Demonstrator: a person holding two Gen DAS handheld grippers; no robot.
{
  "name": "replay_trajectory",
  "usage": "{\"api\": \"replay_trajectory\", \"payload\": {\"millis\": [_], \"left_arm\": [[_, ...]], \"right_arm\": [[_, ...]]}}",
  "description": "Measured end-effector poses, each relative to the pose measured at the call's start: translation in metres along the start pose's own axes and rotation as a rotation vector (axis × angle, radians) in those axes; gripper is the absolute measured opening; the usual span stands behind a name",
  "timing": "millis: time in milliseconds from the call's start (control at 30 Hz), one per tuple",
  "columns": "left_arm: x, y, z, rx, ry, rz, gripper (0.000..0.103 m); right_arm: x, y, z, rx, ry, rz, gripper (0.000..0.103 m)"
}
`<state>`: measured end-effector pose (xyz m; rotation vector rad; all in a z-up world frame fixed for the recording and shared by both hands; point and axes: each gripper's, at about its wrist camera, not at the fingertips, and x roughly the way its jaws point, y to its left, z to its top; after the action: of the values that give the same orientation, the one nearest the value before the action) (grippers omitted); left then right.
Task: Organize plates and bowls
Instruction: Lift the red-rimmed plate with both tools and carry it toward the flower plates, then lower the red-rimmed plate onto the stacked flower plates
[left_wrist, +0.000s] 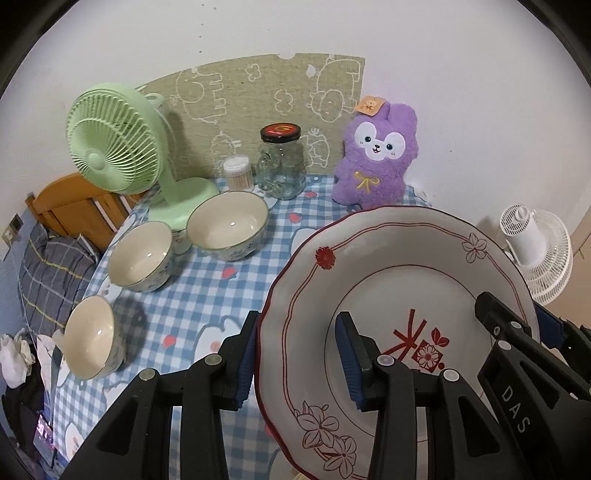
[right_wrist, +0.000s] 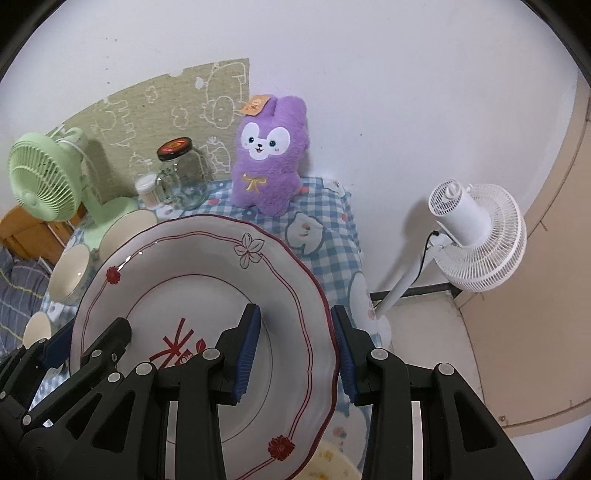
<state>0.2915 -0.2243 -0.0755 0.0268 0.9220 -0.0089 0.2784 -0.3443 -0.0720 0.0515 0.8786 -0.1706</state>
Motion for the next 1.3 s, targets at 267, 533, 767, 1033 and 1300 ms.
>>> {"api": "replay_trajectory", "payload": {"millis": [267,533,767,1033,1300], "left_arm": [[-0.031,0.010,-0.029,0.027,-0.017,-0.008,0.041],[-0.049,0.014,-0.059,0.060,-0.004,-0.045,0.041],[-0.060,0.013,-0.085,0.087,0.003,-0.076,0.041],[-0.061,0.010,-0.110,0.119,0.027,-0.098,0.041],[-0.045,0.001,-0.129,0.140,0.064,-0.113,0.041]], "right_arm": [[-0.036,0.006,-0.030,0.002,-0.020,-0.015,0.042],[-0.063,0.003,-0.066,0.029,-0.020,-0.055,0.042],[-0.078,0.000,-0.096,0.051,-0.020,-0.088,0.042],[-0.081,-0.007,-0.125,0.079,0.001,-0.111,0.043],[-0.066,-0.017,-0.143,0.101,0.028,-0.121,0.043]]}}
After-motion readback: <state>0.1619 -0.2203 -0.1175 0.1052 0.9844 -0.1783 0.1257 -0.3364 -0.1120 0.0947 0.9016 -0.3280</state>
